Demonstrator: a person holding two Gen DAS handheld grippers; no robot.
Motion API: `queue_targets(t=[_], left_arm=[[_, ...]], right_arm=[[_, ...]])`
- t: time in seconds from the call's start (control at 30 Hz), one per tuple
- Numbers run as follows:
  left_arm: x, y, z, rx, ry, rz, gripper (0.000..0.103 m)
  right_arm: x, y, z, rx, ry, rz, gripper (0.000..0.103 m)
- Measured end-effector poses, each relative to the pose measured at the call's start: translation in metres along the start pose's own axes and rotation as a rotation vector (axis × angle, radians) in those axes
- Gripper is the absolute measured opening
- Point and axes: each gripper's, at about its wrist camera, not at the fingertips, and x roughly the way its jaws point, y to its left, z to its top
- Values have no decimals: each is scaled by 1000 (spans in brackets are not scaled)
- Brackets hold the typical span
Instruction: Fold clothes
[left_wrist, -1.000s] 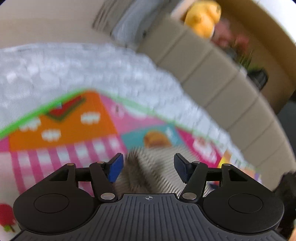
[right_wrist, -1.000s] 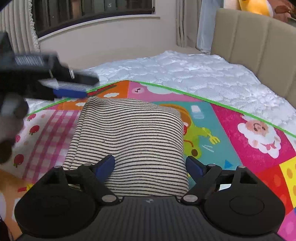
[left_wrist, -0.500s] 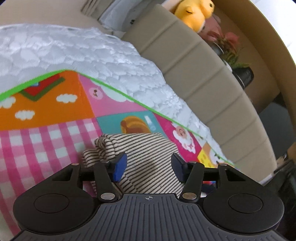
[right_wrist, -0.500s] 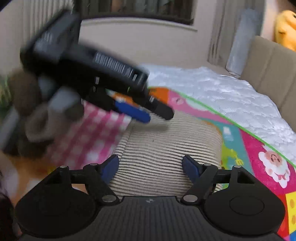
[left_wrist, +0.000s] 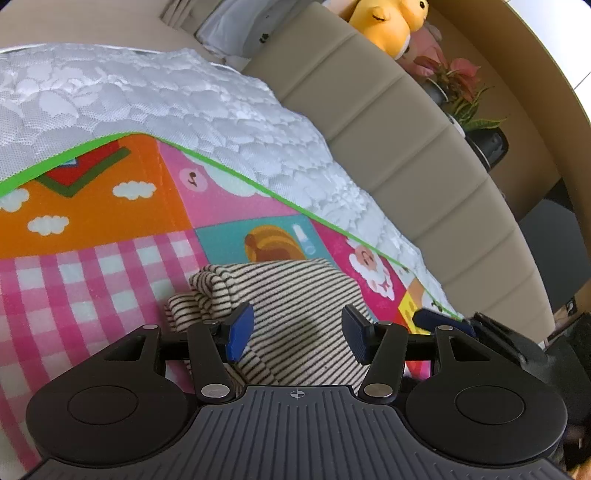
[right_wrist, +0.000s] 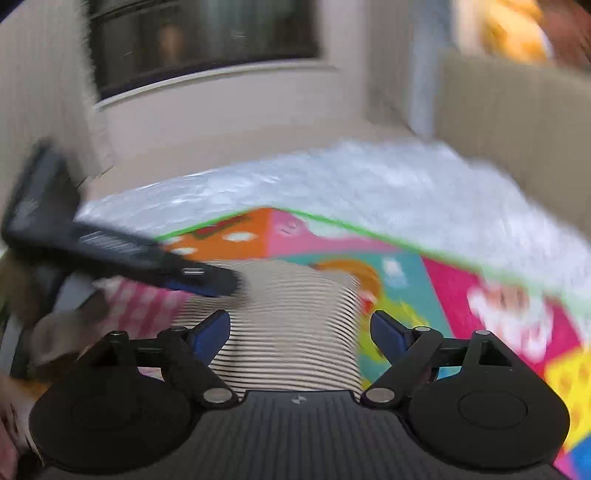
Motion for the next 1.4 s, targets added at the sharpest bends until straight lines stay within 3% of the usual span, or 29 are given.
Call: queue_targets(t=[0.1,0.2,0.27,0.37,0.47,0.6,0.73,0.87,0.9,0.97,1.03,1.13,1.23,1.4], left_arm=[[1,0,0,1,2,-1,58],[1,1,0,1,3,0,58],[1,2,0,0,4,-3,58],[2,3,1,0,4,4,58],[1,6,1,0,-3,26,61],[0,14,3,-45,-9,17,61],[0,3,0,0,-18,16,61],[-15,-7,-1,46,-68,83,61],[-23,-9,-1,33,-80,119,68],[-37,-15,-4,-5,-72,245,77],[-50,-22,-8,-42,-63,364,77],[-61,-41,-21,-59,-43,392,77],[-52,-59,-33,16,-9,385,74],[-29,-59,-48,93,68,378,66]], right_arm=[[22,-40,-11,265,89,25,91],[36,-55,-21,397,128,132,91],[39,-45,-23,389,129,174,78],[16,-20,-16,284,42,169,70],[-1,0,-8,174,-27,187,69],[21,4,-13,91,77,71,70],[25,-5,-19,104,111,64,73],[22,-3,-18,75,102,45,73],[22,-2,-18,70,101,41,73],[21,-2,-18,67,99,35,74],[22,0,-18,60,96,26,74],[20,2,-17,55,91,19,74],[12,-3,-15,94,70,22,76],[-18,-6,-5,110,-61,-4,73]])
